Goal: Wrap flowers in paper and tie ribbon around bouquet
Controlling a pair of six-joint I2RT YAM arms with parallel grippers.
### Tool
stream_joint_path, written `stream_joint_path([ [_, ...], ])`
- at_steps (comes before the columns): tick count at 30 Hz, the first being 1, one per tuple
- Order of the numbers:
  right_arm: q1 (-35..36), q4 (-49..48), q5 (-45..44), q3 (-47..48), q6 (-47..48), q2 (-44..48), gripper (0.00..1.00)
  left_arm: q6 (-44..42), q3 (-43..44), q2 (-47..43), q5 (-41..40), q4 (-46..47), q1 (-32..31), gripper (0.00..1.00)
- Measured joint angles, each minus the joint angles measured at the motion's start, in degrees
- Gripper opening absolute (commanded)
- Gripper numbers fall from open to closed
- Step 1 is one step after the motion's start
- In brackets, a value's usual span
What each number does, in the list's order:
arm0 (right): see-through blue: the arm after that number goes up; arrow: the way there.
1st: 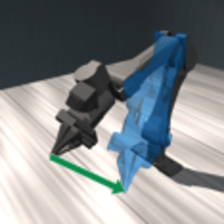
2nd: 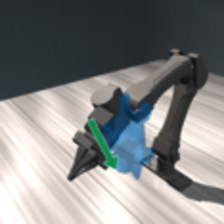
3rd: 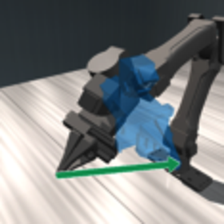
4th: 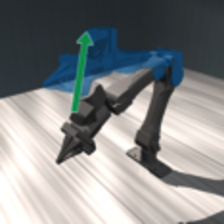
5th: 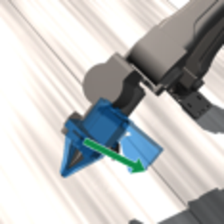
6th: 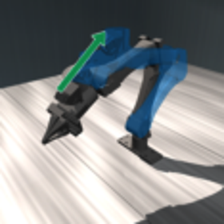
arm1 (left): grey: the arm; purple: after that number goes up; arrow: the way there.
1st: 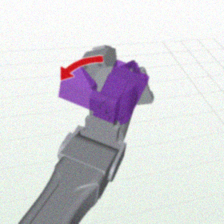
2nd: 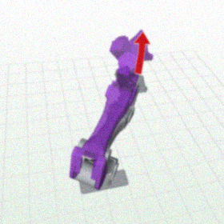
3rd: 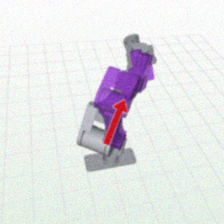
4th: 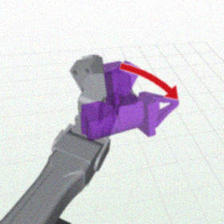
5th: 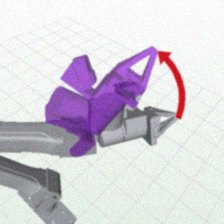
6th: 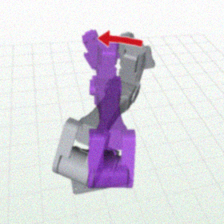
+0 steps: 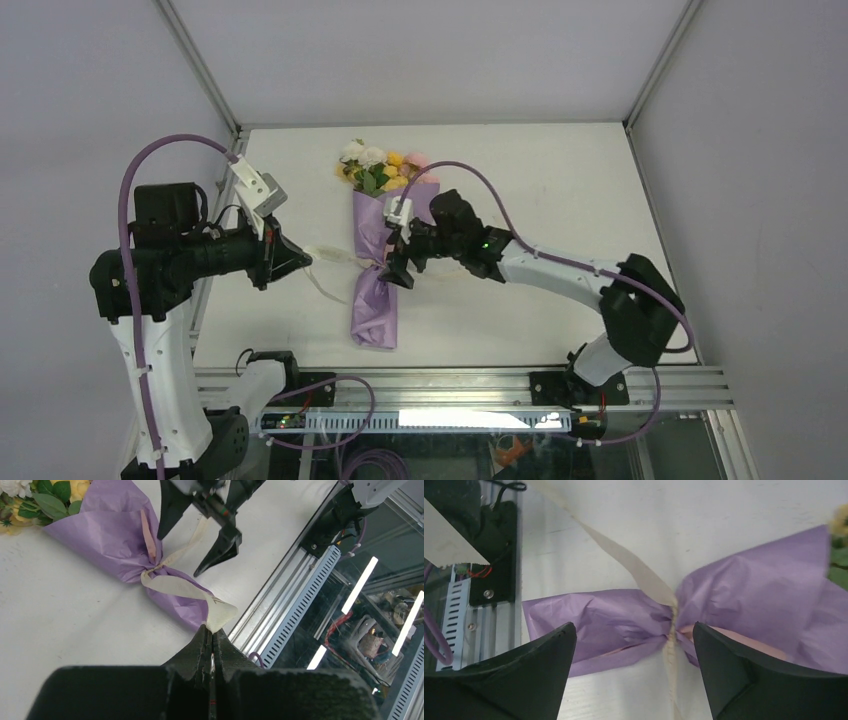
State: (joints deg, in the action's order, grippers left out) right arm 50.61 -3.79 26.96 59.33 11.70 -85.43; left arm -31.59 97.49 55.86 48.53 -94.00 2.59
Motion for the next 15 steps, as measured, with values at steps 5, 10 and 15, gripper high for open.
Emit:
stream_joint_path([
  [5,3.3,-3.1,4.4,3.1,2.0,-9.2,0.81,0.6,-0.6,-0.4,-0.1,0.6,0.0,0.00],
  [10,4.0,-10.2,4.2,7.0,0.8,-14.6,0.46,0.7,-0.9,-1.4,-0.3,0.6,0.0,0.00],
  [15,4.0,-14.3,4.0,7.6,-1.7,-17.0,0.21,0.7,-0.9,-1.4,-0.7,0.6,0.0,0.00],
])
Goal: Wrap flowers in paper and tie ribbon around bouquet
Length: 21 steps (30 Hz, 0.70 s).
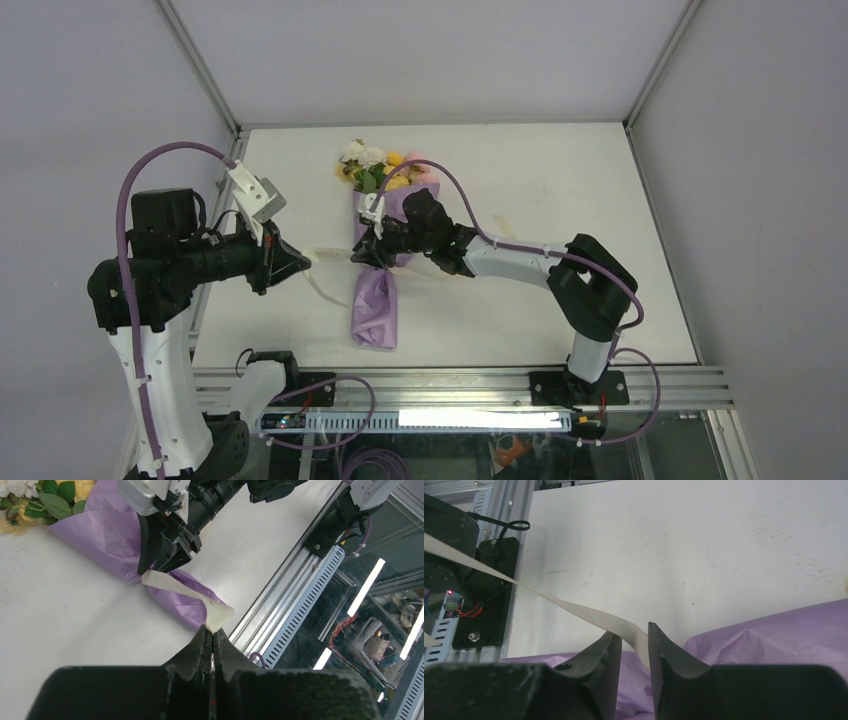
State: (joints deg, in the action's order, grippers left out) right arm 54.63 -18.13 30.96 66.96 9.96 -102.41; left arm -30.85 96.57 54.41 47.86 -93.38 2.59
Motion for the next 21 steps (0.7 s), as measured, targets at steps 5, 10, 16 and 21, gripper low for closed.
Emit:
stream_joint_path([
  [5,0.0,-2.6,1.9,0.0,-1.9,-0.2,0.00,0.9,-2.0,-0.3,-2.5,2.2,0.0,0.42],
  [10,-0.1,-5.6,2.7,-1.7,-5.1,0.2,0.00,-1.3,-16.4,-1.9,-13.6,12.9,0.1,0.85],
  [16,-0.2,-4.7,1.4,-4.1,-6.9,2.6,0.00,-19.5,-40.5,-1.4,-19.2,19.7,1.0,0.85],
  [21,-0.3,-5.2,0.3,-5.9,-7.3,4.5,0.00,-27.6,-43.3,-2.3,-10.8,22.7,-1.7,0.85],
])
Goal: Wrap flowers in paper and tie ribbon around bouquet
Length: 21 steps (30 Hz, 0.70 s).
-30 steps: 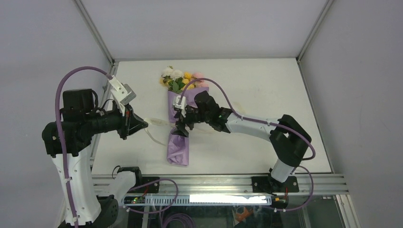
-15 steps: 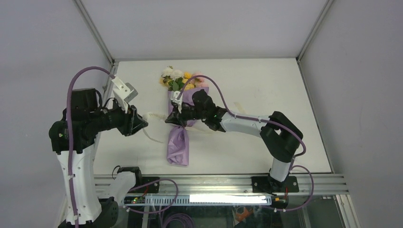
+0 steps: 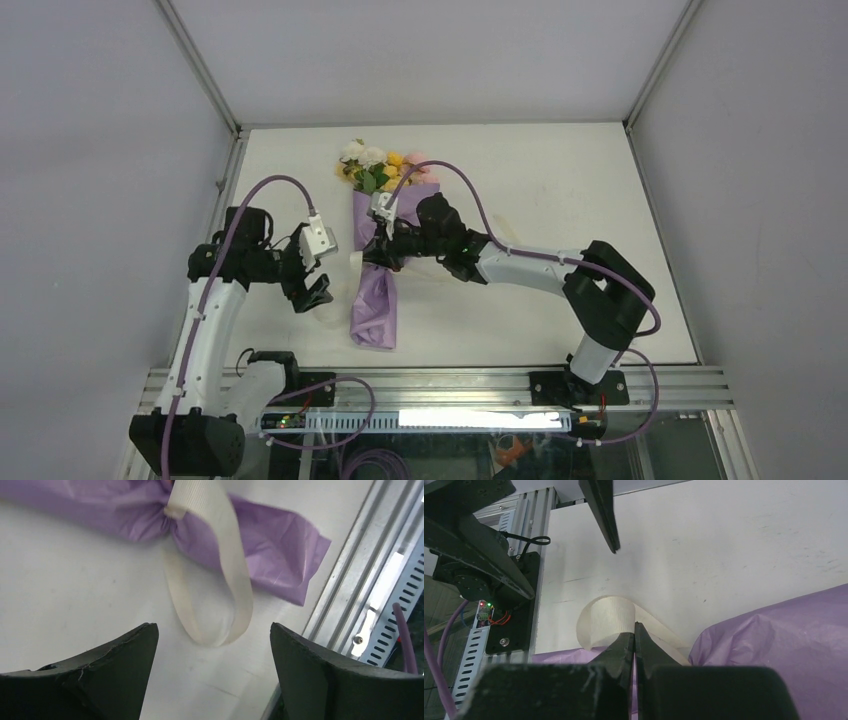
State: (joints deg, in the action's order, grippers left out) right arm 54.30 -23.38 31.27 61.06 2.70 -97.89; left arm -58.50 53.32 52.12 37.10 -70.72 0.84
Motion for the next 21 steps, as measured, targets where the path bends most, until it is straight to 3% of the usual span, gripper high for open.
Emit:
stream_joint_path([
  [7,-1.7,-1.3,2.0,-0.2,0.2,0.2,0.00,-4.7,1.4,11.7,9.7,5.6,-4.7,0.86],
  [12,-3.5,-4.2,5.1,-0.1,0.4,-0.3,0.00,-5.5,1.5,16.0,15.1,7.0,-5.4,0.75],
  [17,-4.3,-4.7,8.9,2.1,0.4,-1.7,0.00,-5.7,3.2,21.7,19.5,9.2,-6.4,0.75],
  [21,-4.9,-5.4,11.7,3.6,0.0,-2.6,0.00,-3.8,3.2,23.4,21.2,11.9,-8.0,0.68],
])
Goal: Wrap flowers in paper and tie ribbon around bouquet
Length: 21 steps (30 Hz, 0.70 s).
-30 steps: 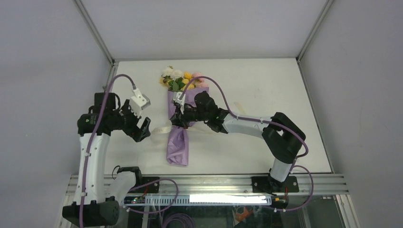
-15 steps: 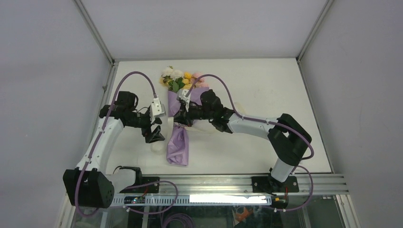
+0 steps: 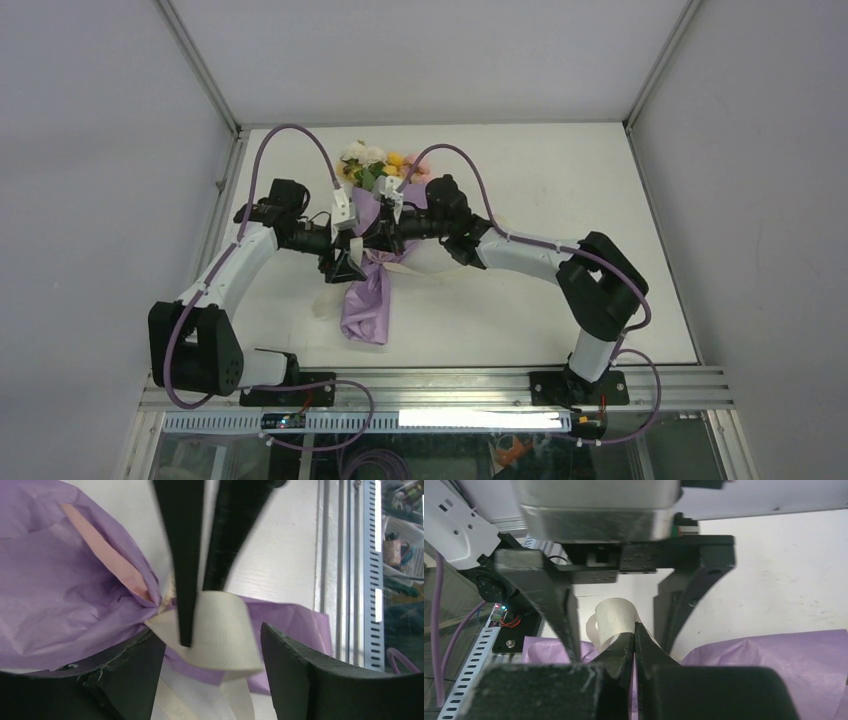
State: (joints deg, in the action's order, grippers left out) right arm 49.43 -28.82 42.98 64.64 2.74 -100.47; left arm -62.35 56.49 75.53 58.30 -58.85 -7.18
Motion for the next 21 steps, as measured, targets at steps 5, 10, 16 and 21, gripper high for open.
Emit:
stream_joint_path([
  [5,-1.6,-1.8,3.3,0.4,-1.4,-0.7,0.00,8.9,-0.2,2.7,-0.1,11.9,-0.3,0.64],
  [10,-3.6,-1.7,6.2,0.4,-1.8,-0.8,0.00,8.8,-0.2,4.2,-0.8,14.6,-0.3,0.65],
  [16,-4.9,-0.5,7.7,0.4,-1.2,-0.8,0.00,-5.5,2.2,4.2,-4.1,-0.8,0.3,0.81],
  [21,-4.9,0.0,8.4,0.4,-0.9,-0.8,0.00,-10.0,6.2,5.4,-2.4,-6.5,1.6,0.82],
])
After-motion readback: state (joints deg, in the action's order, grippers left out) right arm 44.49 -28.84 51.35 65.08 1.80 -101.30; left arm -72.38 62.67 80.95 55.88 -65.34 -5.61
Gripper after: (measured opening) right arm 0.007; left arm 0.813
